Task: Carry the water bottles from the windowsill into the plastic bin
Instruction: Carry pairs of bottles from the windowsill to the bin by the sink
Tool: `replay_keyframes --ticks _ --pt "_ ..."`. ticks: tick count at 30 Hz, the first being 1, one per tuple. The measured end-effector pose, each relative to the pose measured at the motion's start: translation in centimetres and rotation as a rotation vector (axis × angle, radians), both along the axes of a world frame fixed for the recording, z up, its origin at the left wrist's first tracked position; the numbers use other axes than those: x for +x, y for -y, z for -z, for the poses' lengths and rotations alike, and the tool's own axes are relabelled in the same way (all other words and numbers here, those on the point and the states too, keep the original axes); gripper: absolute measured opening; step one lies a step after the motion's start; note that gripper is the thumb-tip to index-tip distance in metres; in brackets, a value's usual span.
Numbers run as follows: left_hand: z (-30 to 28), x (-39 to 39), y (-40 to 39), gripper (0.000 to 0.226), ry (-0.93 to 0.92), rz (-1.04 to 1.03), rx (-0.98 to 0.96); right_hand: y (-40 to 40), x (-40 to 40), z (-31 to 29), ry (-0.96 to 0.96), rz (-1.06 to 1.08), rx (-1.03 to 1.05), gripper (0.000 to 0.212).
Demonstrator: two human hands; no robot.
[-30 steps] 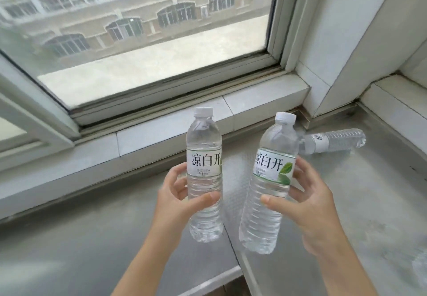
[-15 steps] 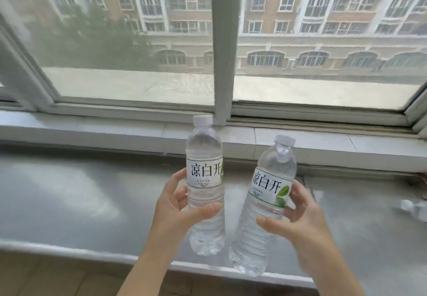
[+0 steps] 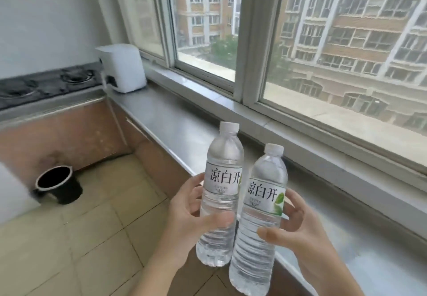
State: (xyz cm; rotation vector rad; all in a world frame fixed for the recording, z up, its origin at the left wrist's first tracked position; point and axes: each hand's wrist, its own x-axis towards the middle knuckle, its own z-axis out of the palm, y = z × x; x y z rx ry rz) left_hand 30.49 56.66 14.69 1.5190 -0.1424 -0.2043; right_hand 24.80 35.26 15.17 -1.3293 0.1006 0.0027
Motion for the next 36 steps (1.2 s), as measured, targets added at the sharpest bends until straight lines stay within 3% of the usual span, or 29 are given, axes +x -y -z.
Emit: replay_keyframes --ticks 4,13,21,28,36 --pt "0.0 -0.2 -6.7 0.088 -0.005 -0.222 -0.049 -6.3 5.2 -0.7 0.008 -0.214 -0.062 0.114" --pt "0.2 -0.6 -18.9 0.078 -0.016 -0.726 -0.062 -20.1 15.5 -1.4 0.042 -0.67 -0.157 0.115" --pt "0.2 1.6 -27.2 0.098 -0.058 -1.113 -0.078 -33.1 24.4 -1.9 0.125 -1.027 -0.207 0.104" --pt "1.3 2.2 -33.5 0.098 -0.071 -1.371 -0.136 -44.4 28.7 -0.8 0.122 -1.301 -0.231 0.107" --pt "2.7 1.3 -45.0 0.086 -0.092 -1.525 -0.133 -59.0 29.1 1.0 0.116 -1.436 -0.258 0.118"
